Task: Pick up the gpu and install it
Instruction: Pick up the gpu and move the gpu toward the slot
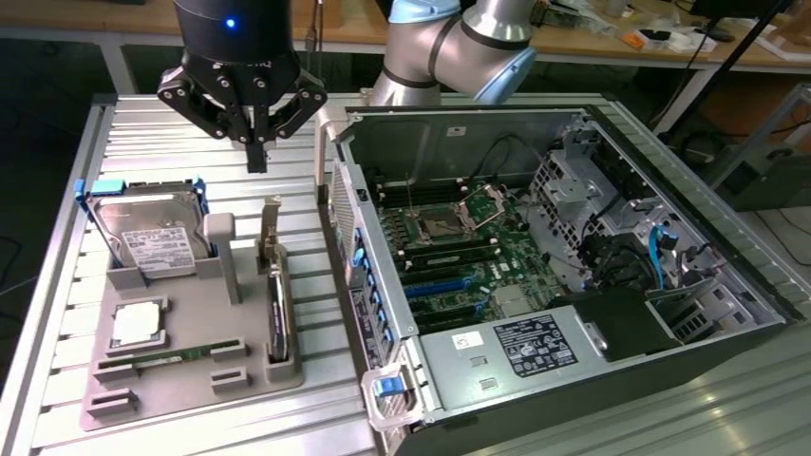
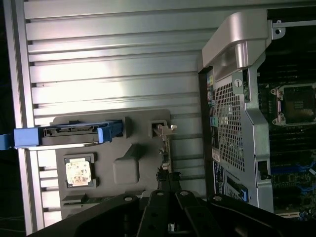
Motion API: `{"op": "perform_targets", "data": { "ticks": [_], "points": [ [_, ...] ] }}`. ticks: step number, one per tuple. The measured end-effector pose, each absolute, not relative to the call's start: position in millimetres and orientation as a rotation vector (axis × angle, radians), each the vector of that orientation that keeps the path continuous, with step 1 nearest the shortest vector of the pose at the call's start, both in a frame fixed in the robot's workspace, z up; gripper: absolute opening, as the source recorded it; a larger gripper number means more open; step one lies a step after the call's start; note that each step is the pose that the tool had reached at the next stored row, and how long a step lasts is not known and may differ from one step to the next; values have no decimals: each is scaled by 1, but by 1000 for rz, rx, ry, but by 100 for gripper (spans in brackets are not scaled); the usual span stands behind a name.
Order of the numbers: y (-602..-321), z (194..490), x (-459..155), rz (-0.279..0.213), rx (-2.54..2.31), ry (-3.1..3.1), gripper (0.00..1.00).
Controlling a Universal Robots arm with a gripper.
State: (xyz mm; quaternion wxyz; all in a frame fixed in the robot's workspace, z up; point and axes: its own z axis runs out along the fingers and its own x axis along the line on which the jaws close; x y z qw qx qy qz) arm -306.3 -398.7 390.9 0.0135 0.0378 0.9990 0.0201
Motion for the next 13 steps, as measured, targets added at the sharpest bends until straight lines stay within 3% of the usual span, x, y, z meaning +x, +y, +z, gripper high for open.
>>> {"op": "perform_targets", "data": {
  "ticks": [4,6,10,12,13],
  "points": [
    [-399,391,-306,63,118,3112,11],
    [-399,391,-306,62,118,3112,17],
    [-399,391,-306,63,118,3112,42],
    [-399,391,-306,63,118,3112,42],
    [-399,391,-306,63,118,3112,48]
  ]
}}
